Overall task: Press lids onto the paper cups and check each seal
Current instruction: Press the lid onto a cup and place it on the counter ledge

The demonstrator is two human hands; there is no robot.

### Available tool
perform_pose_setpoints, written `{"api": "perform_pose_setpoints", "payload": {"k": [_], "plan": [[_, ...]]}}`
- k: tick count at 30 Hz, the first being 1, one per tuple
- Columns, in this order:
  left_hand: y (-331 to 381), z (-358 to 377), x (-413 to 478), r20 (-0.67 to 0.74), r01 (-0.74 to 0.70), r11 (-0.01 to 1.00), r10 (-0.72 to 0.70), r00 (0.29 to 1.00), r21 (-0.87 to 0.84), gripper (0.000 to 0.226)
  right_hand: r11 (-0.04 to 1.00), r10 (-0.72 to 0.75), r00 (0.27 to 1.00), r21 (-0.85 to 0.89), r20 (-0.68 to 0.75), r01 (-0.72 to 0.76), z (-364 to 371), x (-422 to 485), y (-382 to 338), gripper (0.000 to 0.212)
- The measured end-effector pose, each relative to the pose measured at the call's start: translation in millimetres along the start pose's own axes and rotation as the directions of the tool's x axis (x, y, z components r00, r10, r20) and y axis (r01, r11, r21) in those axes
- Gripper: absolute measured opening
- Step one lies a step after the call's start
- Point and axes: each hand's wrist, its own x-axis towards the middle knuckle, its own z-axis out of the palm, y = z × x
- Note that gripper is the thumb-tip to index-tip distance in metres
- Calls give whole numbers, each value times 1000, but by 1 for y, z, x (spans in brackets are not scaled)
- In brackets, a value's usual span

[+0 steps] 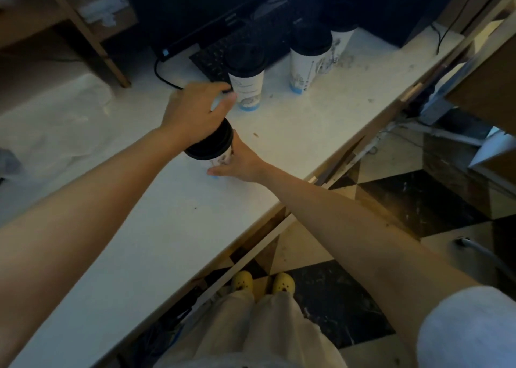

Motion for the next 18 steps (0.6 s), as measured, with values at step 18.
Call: {"api": "perform_pose_setpoints", "payload": {"k": [18], "plan": [[0, 23, -6, 133, -12, 962, -25, 991, 272, 48, 1000, 15, 982, 5, 186, -16, -7, 23, 11, 114]]}}
